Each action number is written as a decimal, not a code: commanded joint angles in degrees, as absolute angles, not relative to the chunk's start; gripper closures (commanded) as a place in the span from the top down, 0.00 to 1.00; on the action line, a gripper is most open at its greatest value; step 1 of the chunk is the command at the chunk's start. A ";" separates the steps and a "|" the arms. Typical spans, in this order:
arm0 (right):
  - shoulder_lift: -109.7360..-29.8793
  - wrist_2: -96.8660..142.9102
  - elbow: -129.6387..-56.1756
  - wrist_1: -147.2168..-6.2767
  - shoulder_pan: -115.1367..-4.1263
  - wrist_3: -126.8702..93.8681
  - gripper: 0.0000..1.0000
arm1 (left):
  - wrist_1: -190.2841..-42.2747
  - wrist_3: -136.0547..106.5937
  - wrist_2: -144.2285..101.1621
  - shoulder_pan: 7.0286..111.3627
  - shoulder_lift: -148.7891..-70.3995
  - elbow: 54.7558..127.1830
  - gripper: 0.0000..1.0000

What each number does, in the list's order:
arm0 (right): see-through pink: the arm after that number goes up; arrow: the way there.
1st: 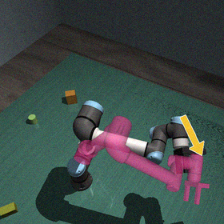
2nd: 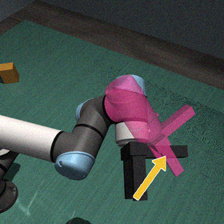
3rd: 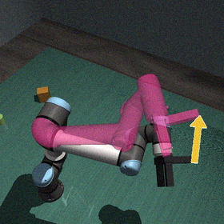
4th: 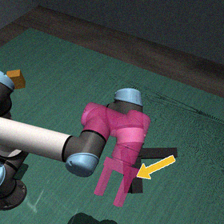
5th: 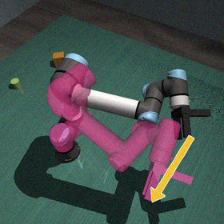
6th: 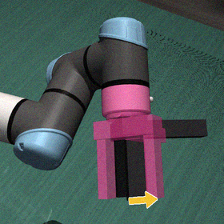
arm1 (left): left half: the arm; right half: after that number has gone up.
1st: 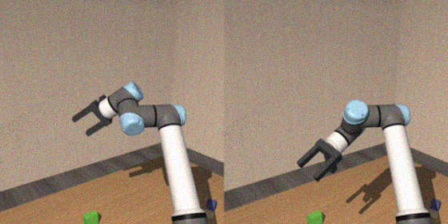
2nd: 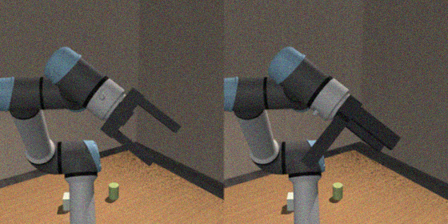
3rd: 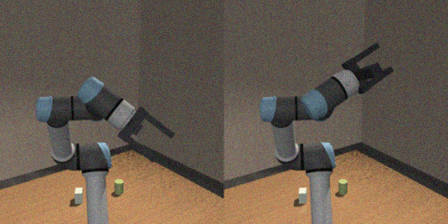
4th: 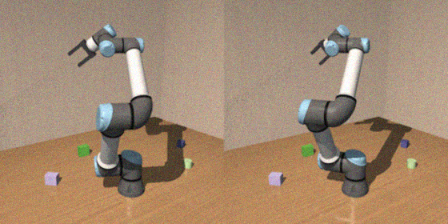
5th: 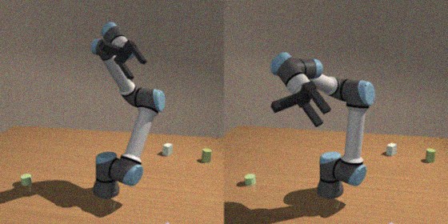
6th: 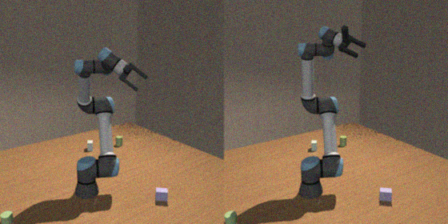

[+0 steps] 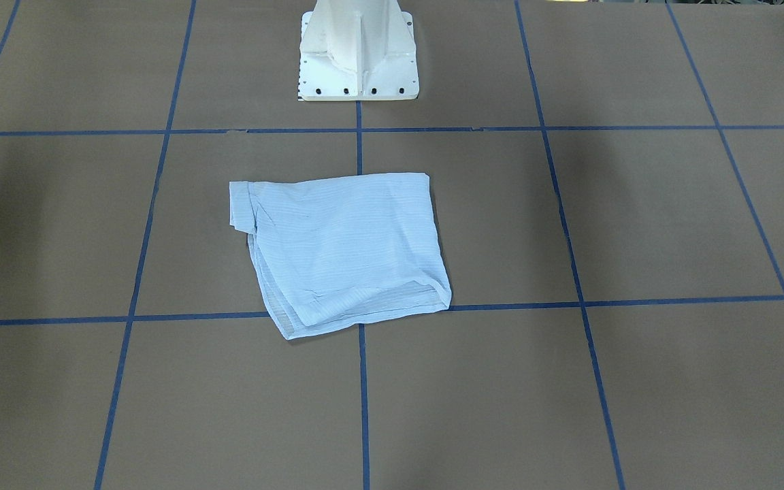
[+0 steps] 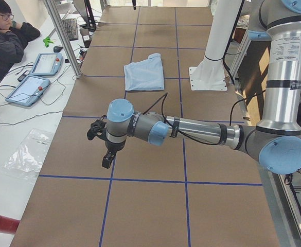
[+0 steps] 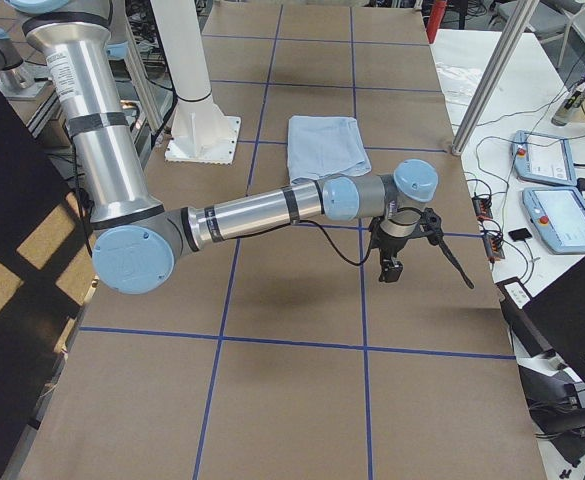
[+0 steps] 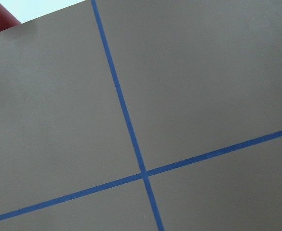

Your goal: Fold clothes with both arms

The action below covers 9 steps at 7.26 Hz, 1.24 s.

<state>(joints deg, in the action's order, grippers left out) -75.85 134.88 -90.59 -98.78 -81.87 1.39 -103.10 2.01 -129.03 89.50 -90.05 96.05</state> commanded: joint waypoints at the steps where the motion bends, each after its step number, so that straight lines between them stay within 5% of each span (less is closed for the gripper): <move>1: -80.14 134.91 -90.61 -97.57 -83.57 2.02 1.00 | -107.38 -1.49 -128.67 90.44 -88.43 93.09 1.00; 9: -81.38 135.18 -89.38 -97.56 -83.67 -0.18 1.00 | -88.87 -2.11 -137.85 90.26 -87.89 94.74 1.00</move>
<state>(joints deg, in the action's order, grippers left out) -81.22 135.18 -89.38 -97.54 -83.61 -0.09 -91.28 -2.02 -132.82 90.27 -87.97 93.92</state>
